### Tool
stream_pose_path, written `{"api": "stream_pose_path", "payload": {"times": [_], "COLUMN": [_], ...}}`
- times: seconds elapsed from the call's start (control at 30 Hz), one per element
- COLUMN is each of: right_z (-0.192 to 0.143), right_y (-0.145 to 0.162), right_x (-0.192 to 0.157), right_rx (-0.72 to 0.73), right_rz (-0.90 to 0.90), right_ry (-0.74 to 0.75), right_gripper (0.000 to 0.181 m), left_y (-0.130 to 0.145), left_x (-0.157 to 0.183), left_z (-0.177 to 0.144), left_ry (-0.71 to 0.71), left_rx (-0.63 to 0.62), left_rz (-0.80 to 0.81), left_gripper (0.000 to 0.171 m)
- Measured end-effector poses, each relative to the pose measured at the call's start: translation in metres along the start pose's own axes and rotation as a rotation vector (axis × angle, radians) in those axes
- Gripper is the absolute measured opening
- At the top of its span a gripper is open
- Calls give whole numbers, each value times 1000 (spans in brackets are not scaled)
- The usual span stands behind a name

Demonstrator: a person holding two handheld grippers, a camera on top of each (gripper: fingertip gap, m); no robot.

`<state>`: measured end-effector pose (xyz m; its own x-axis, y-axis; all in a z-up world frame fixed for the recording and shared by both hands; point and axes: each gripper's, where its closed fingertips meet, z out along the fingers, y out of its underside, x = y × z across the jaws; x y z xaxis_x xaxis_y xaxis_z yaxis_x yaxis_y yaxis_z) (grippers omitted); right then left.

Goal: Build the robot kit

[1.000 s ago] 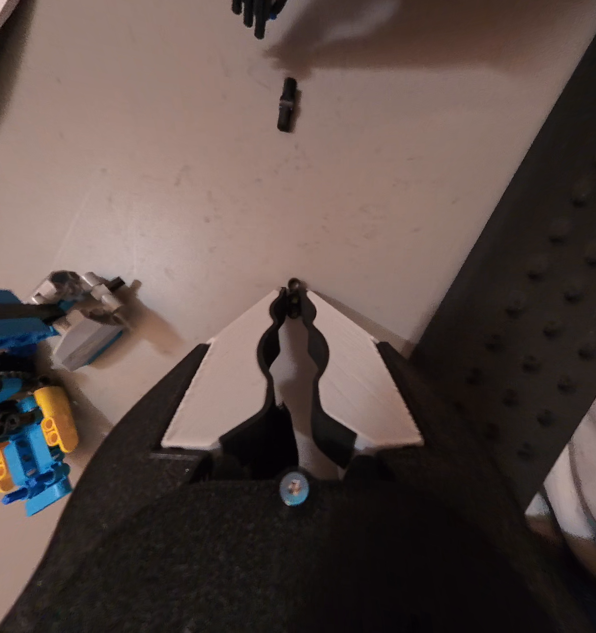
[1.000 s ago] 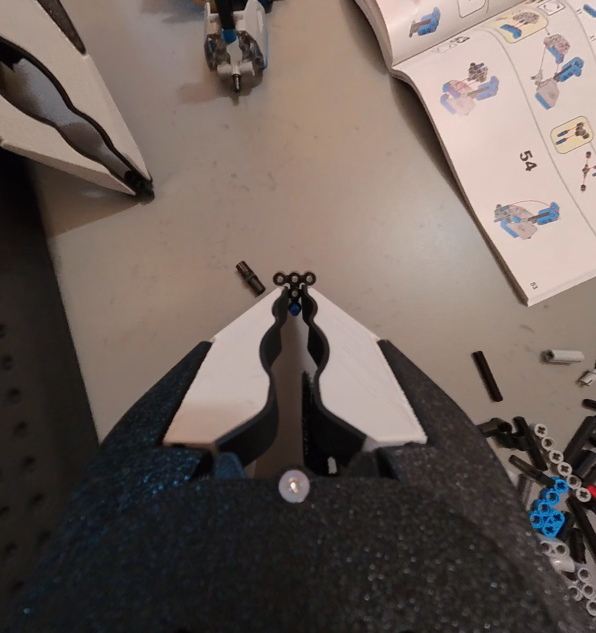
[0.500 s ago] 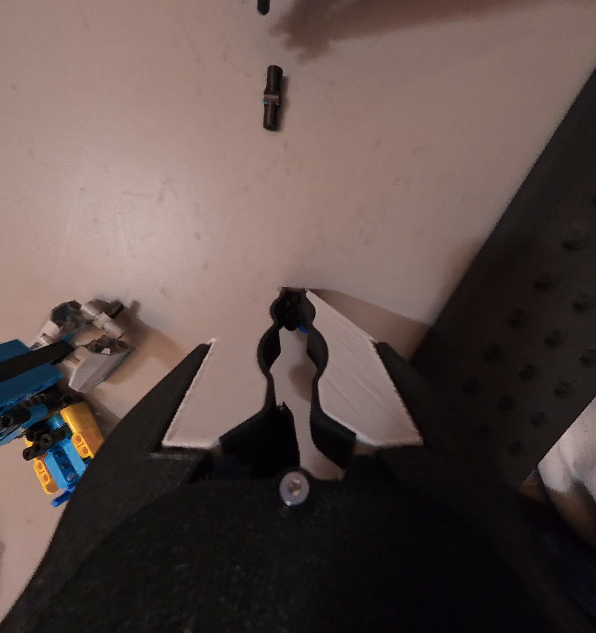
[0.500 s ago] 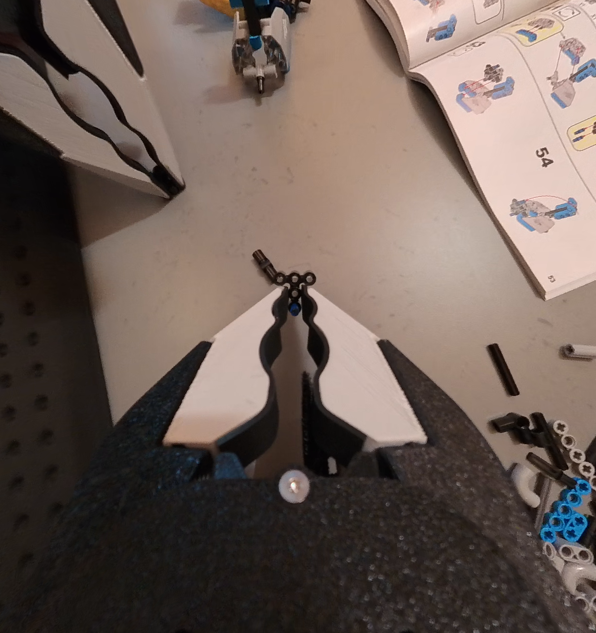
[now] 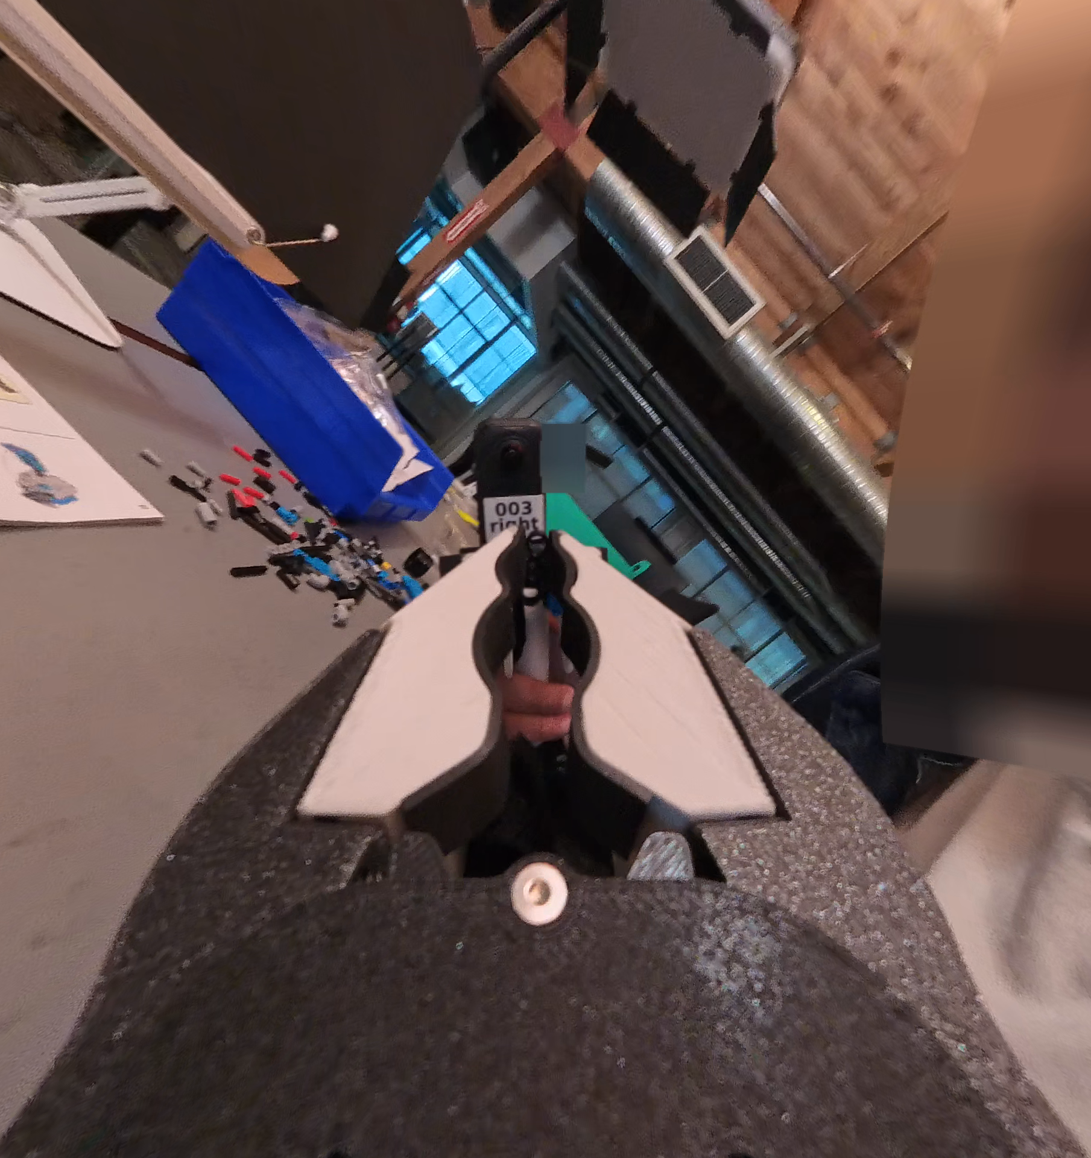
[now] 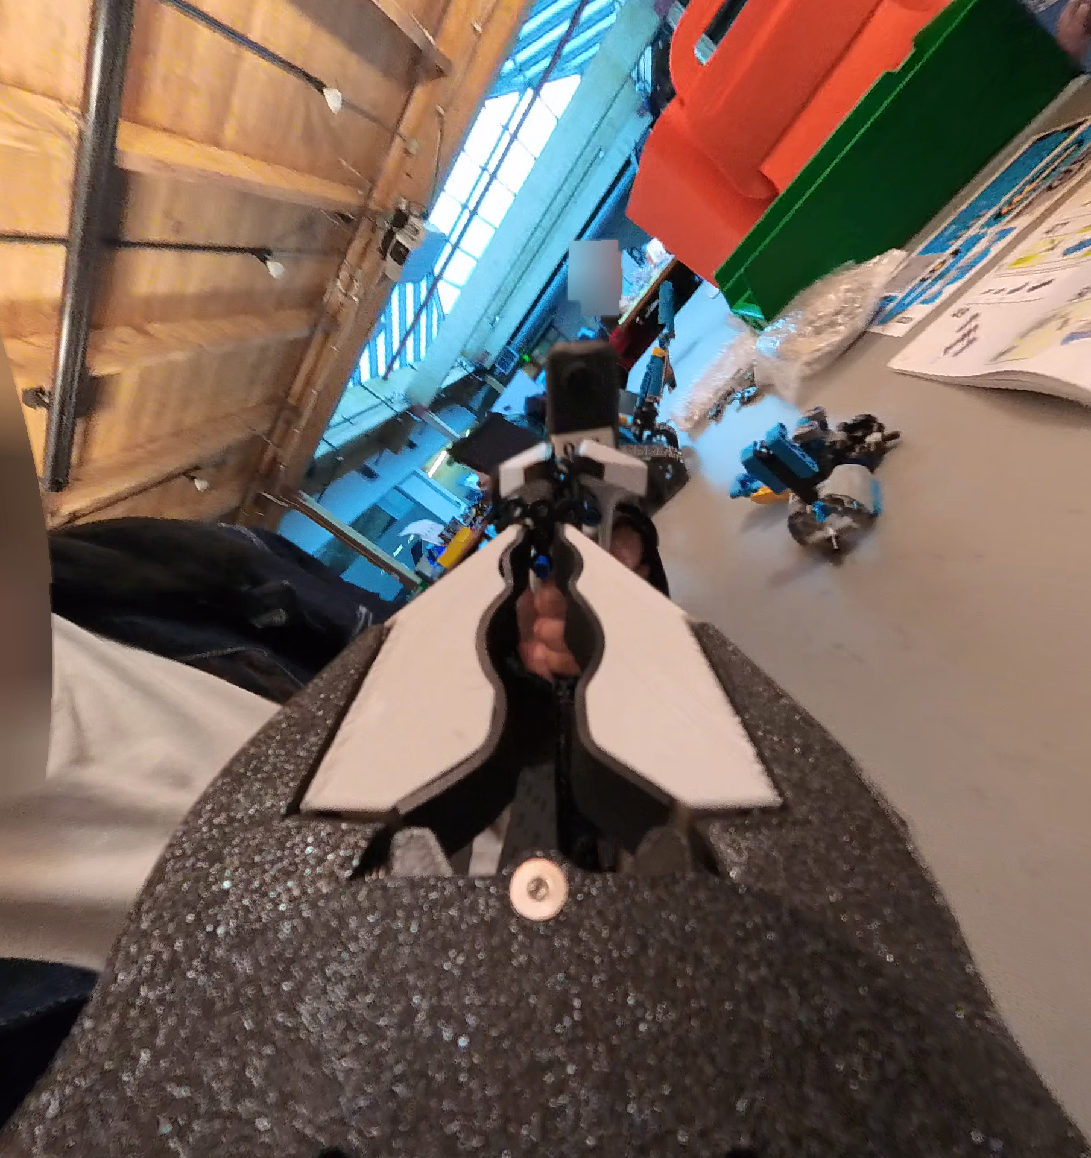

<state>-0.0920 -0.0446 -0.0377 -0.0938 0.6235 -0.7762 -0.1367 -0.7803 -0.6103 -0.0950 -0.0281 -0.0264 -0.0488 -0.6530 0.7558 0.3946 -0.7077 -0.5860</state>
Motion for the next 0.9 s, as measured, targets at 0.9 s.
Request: {"api": "stream_pose_path", "payload": {"times": [0.9], "right_z": [-120], "right_y": [58], "right_x": [116], "right_rx": [-982], "right_rz": [-470], "right_ry": [1039], "right_gripper": [7], "left_y": [19], "left_x": [-7], "left_z": [-8], "left_ry": [-127], "left_rx": [-91], "left_rz": [252], "left_gripper": [6]}}
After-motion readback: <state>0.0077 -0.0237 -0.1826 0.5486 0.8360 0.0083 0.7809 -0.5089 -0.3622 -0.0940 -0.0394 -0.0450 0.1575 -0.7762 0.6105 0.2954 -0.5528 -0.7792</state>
